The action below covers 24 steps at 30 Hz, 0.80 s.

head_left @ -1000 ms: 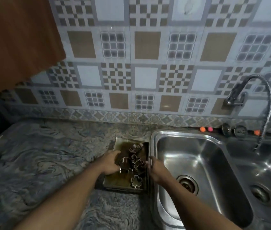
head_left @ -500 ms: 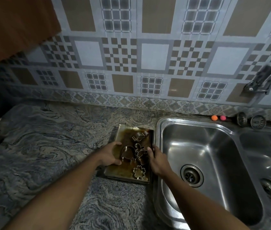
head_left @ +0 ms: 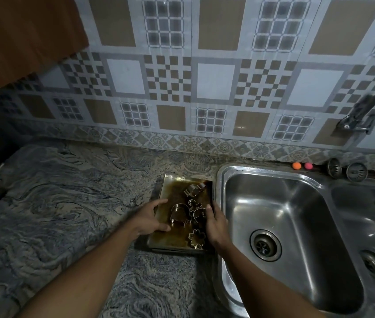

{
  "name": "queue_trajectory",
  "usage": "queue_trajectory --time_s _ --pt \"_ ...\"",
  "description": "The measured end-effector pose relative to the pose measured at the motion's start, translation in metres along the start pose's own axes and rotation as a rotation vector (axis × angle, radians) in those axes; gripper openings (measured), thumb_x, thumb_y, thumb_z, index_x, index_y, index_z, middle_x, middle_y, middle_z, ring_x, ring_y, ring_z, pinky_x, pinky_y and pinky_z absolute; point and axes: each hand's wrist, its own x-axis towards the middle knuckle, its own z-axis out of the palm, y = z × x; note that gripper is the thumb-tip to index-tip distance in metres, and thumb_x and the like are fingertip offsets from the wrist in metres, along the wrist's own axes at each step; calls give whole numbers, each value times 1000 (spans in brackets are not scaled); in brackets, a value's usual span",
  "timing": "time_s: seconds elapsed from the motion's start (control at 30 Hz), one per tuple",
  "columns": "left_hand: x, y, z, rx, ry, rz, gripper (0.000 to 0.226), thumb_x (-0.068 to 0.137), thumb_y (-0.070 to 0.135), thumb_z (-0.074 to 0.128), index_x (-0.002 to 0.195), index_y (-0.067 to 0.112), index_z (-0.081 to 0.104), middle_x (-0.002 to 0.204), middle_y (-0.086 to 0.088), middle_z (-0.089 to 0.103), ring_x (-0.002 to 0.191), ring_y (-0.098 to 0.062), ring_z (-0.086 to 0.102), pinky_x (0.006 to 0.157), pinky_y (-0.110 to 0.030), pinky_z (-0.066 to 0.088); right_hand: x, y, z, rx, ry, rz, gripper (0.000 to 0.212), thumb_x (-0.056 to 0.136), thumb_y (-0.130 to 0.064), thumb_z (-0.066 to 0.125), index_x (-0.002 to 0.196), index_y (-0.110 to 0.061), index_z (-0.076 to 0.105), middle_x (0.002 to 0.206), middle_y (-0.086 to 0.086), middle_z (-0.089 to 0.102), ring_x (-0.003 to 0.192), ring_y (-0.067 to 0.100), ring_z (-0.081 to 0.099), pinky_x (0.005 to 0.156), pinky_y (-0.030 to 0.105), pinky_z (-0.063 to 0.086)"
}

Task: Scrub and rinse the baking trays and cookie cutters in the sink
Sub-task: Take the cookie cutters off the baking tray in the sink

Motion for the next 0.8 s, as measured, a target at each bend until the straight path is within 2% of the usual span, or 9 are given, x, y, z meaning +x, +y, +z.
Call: queue_trajectory --time_s 0.13,0.27,0.4,0.5,0.63,0.8 --pt "-8 3 -1 -32 20 44 98 65 9 88 144 40 38 152 -5 37 137 -23 39 104 -31 42 -5 -2 1 13 38 -20 56 100 -50 30 151 -27 27 158 2 25 148 28 9 117 45 7" --pt "-16 11 -3 -75 24 102 98 67 5 86 145 38 37 151 -3 38 134 -19 41 97 -24 43 -7 -6 2 -14 98 -68 57 99 -52 29 150 -27 28 158 2 27 147 26 14 116 43 8" --pt "-26 19 -6 -40 21 123 99 67 9 87 147 39 34 155 -3 32 141 -22 33 111 -34 37 -16 -14 -6 17 103 -109 56 100 -50 29 151 -26 27 158 3 25 147 28 9 118 47 9" --pt "-37 26 -3 8 10 160 100 69 14 86 147 41 31 158 -2 28 144 -22 28 114 -37 32 -31 -20 -17 5 130 -140 57 100 -52 30 151 -29 25 156 4 29 145 28 13 116 48 16" --pt "-58 40 8 -6 -23 235 100 69 11 86 148 40 31 158 -4 28 144 -21 28 111 -31 29 -59 -21 -35 -4 183 -185 54 101 -48 33 152 -31 24 152 4 31 142 25 15 113 42 17" --pt "-88 57 39 38 -41 328 101 70 10 86 150 35 29 158 -5 28 144 -22 28 110 -27 27 -100 -11 -69 -53 266 -201 49 100 -48 33 146 -29 37 147 7 35 138 24 23 109 39 21"
